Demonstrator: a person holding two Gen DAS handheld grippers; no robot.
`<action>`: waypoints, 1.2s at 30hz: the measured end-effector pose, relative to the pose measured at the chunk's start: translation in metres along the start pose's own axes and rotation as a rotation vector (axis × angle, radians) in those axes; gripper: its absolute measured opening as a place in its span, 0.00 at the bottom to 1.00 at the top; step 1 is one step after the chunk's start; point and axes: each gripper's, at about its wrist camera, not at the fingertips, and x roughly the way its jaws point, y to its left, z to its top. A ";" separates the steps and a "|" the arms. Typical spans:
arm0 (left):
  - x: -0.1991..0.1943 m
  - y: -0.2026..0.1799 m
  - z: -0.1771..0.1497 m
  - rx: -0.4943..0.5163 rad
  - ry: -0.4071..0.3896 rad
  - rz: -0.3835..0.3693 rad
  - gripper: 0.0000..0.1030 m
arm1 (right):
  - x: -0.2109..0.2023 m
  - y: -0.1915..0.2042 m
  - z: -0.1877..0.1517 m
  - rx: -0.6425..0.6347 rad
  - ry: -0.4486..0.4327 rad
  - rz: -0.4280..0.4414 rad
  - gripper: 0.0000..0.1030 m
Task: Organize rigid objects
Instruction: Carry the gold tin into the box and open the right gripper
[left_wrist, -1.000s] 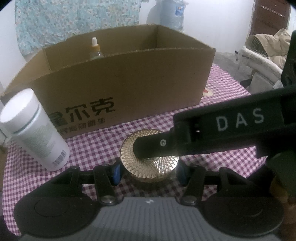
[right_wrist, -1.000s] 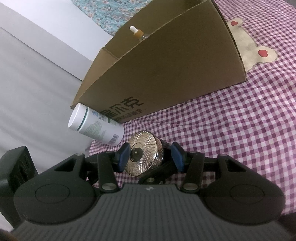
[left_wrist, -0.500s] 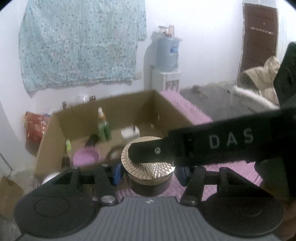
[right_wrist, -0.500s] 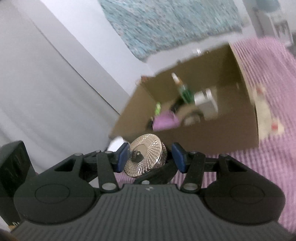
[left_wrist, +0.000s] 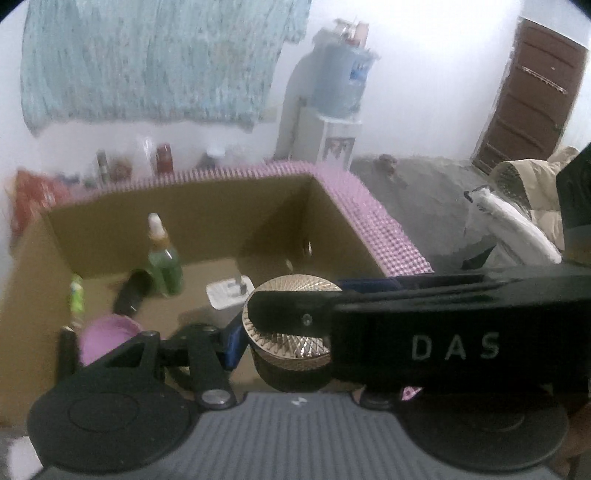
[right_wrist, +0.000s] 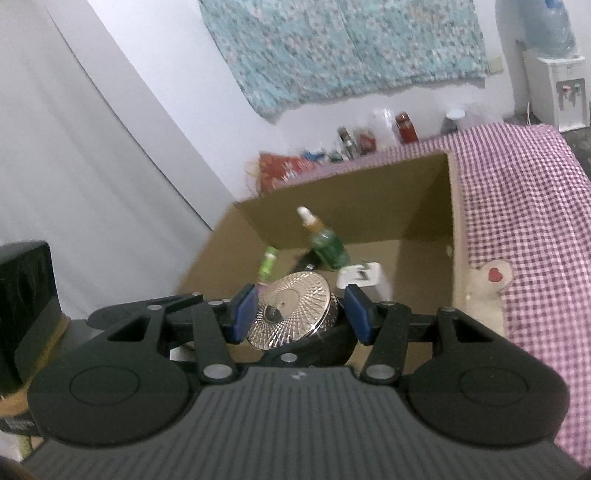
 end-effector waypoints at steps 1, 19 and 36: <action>0.005 0.001 -0.001 -0.006 0.012 -0.007 0.55 | 0.006 -0.003 0.002 -0.009 0.017 -0.011 0.50; 0.052 0.002 -0.010 -0.091 0.096 -0.053 0.57 | 0.027 -0.005 0.005 -0.202 0.052 -0.097 0.48; -0.030 -0.012 -0.021 0.019 -0.060 -0.084 0.83 | -0.054 -0.013 -0.021 0.002 -0.181 -0.002 0.49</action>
